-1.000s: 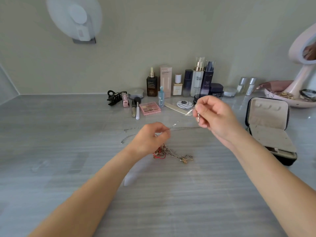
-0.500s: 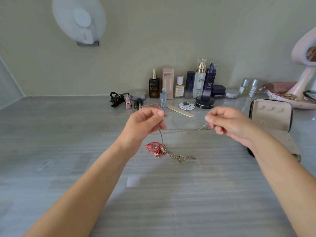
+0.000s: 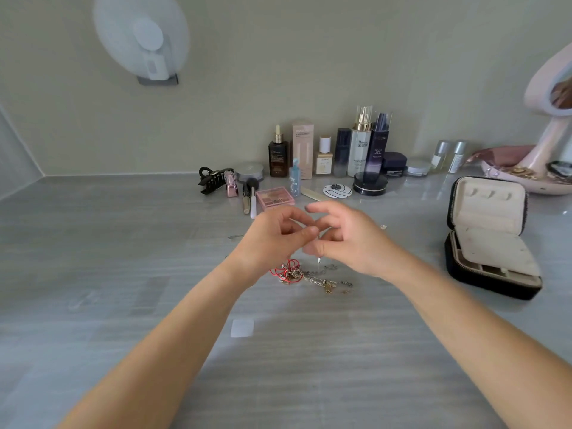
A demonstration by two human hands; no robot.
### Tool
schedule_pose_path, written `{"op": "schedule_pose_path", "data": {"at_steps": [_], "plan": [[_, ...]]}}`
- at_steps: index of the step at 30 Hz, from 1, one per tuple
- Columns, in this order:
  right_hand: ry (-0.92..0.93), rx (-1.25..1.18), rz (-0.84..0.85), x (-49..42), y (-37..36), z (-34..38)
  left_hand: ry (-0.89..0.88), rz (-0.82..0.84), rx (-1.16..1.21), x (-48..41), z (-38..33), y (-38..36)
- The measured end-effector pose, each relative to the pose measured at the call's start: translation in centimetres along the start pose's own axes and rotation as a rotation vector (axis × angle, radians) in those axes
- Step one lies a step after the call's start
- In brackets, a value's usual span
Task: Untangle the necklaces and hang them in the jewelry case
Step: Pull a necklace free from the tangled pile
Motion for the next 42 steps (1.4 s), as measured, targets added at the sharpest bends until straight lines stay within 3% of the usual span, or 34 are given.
{"op": "schedule_pose_path", "data": {"at_steps": [4, 10, 13, 16, 19, 29, 37, 42], "plan": [[-0.028, 0.17, -0.065, -0.2, 1.3, -0.4, 0.03, -0.067, 0.154, -0.1, 0.7, 1.0], [-0.073, 0.402, -0.03, -0.4, 1.8, 0.3, 0.023, 0.011, 0.23, -0.3, 0.2, 0.5], [-0.006, 0.296, -0.07, -0.6, 2.6, 2.7, 0.003, 0.072, 0.266, -0.5, -0.4, 0.0], [-0.014, 0.106, -0.099, -0.9, 4.0, 4.3, -0.008, 0.136, 0.157, -1.0, -0.8, -0.6], [-0.007, -0.023, -0.138, -1.5, 5.4, 5.2, -0.013, 0.112, 0.168, -1.4, -1.0, 0.0], [0.062, -0.076, -0.262, -1.8, 8.1, 8.9, 0.05, 0.096, 0.223, -0.5, 0.8, 0.9], [0.068, -0.085, -0.292, -1.0, 8.7, 9.6, 0.196, 0.208, -0.12, 0.8, 2.5, 0.0], [0.065, -0.06, -0.288, -1.1, 8.5, 10.4, 0.052, 0.126, 0.038, -0.4, -0.3, -0.2]]}}
Point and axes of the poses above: each hand's wrist, its own x-axis away from the middle knuckle, its own y-axis out of the back of the hand, z = x × y, the point moved 9 cm from there along -x, towards the middle knuckle, and after that the axes turned 11 degrees about z, right-handed, at the moved point
